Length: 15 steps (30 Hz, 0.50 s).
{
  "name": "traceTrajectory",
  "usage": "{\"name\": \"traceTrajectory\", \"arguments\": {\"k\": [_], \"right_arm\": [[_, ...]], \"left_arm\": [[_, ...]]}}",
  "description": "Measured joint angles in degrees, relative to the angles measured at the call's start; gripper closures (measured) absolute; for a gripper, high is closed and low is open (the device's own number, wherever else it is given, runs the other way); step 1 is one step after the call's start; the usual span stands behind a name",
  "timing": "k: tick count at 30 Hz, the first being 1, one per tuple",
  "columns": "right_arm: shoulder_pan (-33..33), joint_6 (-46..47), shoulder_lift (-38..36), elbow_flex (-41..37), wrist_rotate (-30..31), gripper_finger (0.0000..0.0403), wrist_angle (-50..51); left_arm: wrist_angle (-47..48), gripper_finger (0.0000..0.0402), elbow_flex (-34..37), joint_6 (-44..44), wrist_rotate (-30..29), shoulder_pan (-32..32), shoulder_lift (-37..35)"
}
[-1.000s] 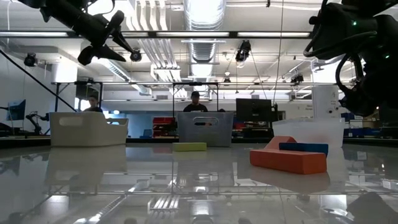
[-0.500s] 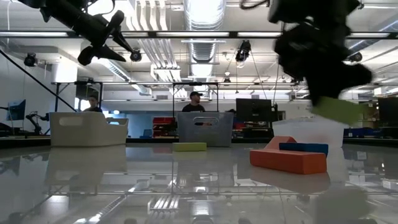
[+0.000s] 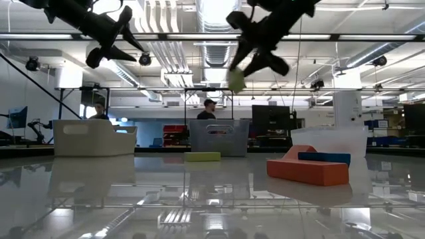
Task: Sort & place blocks by color
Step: Put the green block into the black transparent bin
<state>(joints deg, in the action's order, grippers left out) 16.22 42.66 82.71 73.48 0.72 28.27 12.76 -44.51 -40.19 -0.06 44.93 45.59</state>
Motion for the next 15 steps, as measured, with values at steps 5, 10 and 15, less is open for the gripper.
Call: {"name": "traceTrajectory", "arguments": {"k": [5, 10, 15], "right_arm": [[3.9, -8.6, 6.0, 3.9, 1.2, 0.0282, -6.9], [7.0, -14.9, 12.8, 7.2, 2.4, 0.0282, -11.0], [8.5, -17.8, 18.7, 9.0, 3.6, 0.0282, -15.4]], "left_arm": [[-1.5, 0.0237, 0.0, -1.2, 0.6, -0.1, -0.5], [-1.9, 0.0237, 0.0, -2.9, 0.6, -0.1, -0.9], [-1.8, 0.0237, 0.0, -3.1, 0.8, -0.1, -1.3]]}}
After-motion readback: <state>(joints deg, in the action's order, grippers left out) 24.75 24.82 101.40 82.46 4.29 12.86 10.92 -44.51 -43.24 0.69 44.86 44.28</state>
